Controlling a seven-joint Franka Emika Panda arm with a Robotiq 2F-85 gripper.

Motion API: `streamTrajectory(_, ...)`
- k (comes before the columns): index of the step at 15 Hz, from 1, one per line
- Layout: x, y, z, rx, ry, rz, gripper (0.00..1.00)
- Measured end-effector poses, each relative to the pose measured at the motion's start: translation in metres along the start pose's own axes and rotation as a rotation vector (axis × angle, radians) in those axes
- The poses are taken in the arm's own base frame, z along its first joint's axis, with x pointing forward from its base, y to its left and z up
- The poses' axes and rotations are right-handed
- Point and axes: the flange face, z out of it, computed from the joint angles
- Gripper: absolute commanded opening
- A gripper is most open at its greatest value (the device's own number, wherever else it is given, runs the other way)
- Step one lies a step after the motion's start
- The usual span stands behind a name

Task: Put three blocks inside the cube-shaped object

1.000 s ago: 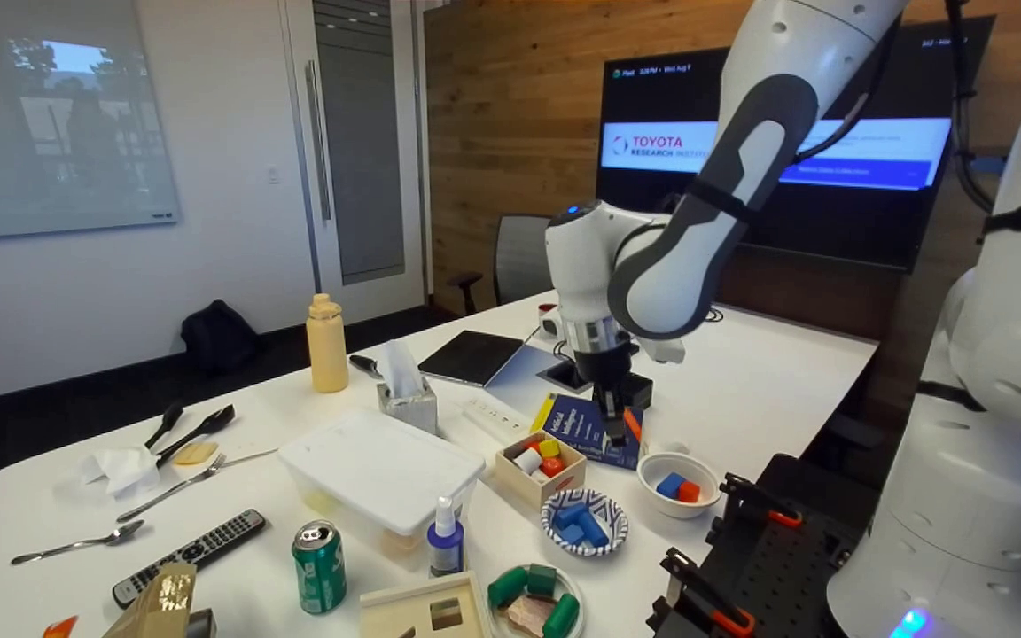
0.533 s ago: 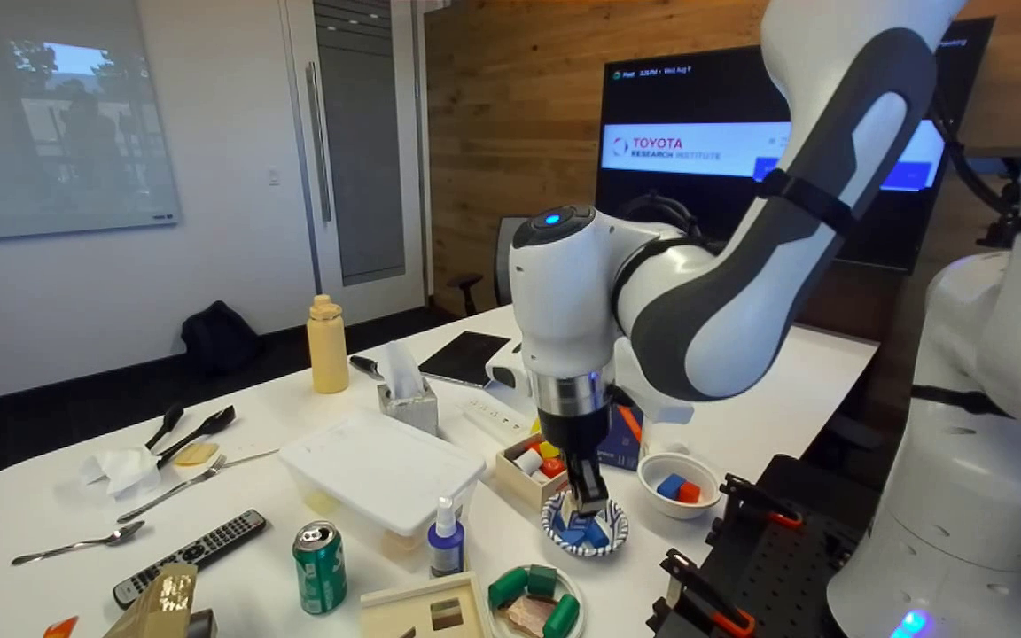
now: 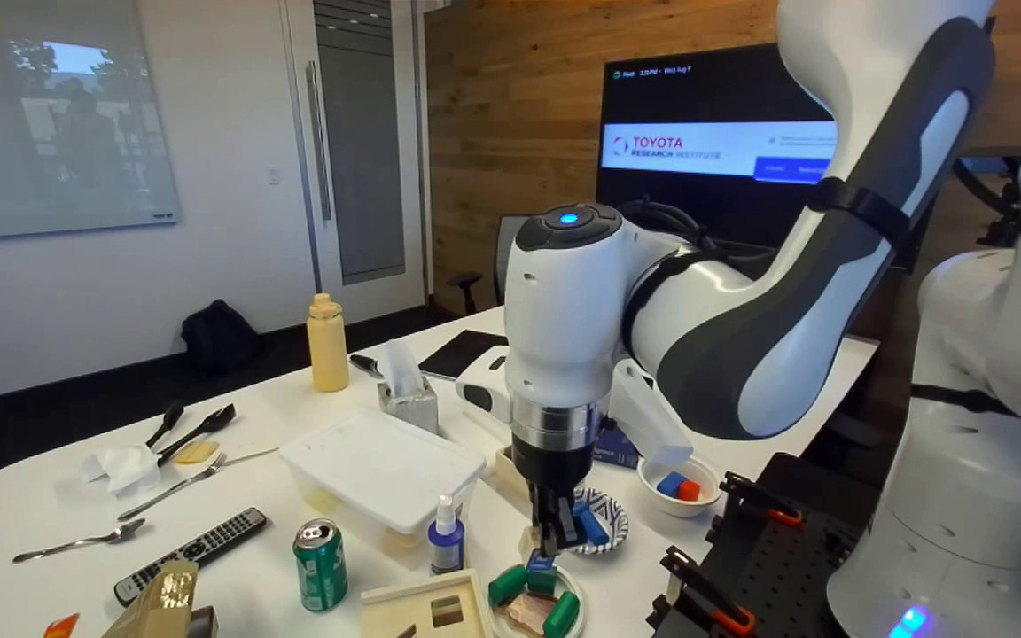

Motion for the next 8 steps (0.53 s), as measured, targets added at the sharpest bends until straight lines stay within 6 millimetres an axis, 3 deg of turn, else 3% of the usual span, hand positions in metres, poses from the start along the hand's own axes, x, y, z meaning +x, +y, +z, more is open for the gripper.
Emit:
streamTrajectory(4, 0.018, -0.004, 0.005, -0.037, 0.037, -0.028, 0.08)
streamTrajectory(8, 0.046, -0.002, 0.024, -0.058, 0.043, -0.06, 0.08)
